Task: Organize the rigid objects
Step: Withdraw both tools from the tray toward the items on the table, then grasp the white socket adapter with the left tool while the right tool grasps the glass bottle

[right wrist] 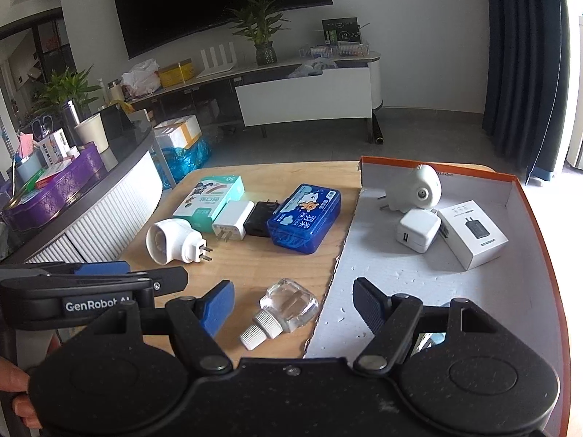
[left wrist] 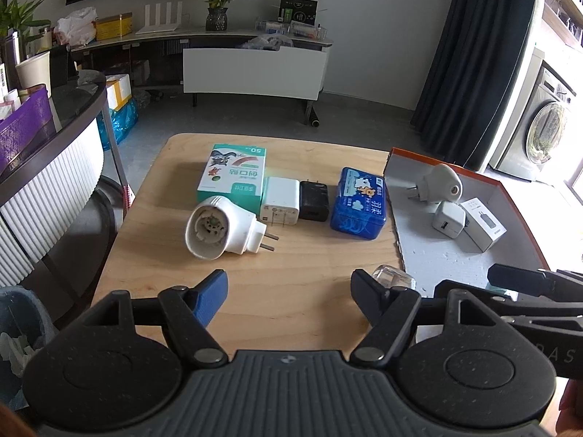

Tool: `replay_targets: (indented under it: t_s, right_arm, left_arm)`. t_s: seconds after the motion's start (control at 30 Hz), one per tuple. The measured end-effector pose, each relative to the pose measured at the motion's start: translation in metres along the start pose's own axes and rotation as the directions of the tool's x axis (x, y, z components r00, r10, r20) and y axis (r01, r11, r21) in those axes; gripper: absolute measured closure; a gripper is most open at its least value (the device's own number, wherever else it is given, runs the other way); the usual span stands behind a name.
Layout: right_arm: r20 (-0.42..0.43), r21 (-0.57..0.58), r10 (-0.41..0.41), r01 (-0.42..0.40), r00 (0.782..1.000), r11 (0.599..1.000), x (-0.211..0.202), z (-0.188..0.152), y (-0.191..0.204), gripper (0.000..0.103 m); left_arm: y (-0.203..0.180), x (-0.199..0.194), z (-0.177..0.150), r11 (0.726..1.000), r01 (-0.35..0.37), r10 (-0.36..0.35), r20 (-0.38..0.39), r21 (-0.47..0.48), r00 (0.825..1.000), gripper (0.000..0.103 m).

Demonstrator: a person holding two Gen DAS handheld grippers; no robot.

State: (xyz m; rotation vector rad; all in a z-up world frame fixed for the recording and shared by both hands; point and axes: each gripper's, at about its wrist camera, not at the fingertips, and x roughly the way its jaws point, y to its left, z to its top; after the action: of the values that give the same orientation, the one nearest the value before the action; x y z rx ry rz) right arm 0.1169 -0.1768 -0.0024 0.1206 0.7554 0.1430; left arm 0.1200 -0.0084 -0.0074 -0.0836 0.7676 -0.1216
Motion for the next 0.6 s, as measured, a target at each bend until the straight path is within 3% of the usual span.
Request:
replay_targets:
  t_s: [0.3,0.5,0.6]
  right_arm:
    - [-0.048,-0.002,0.011,-0.011,0.999,1.0,0.014,-0.011,0.005,0.018]
    - [-0.064,0.004,0.017,-0.016,0.998,1.0,0.022,-0.015,0.008,0.018]
    - [-0.075,0.002,0.017,-0.017,0.997,1.0,0.027,-0.016,0.009,0.018]
  left_arm:
    - [0.04,0.025,0.0,0.995,-0.096,0.096,0.004,-0.038,0.995,0.013]
    - [0.045,0.052,0.008,0.997,-0.073,0.072,0.033,0.019,0.997,0.001]
    - [0.042,0.066,0.01,0.995,-0.071,0.069,0.039,0.065,0.997,0.0]
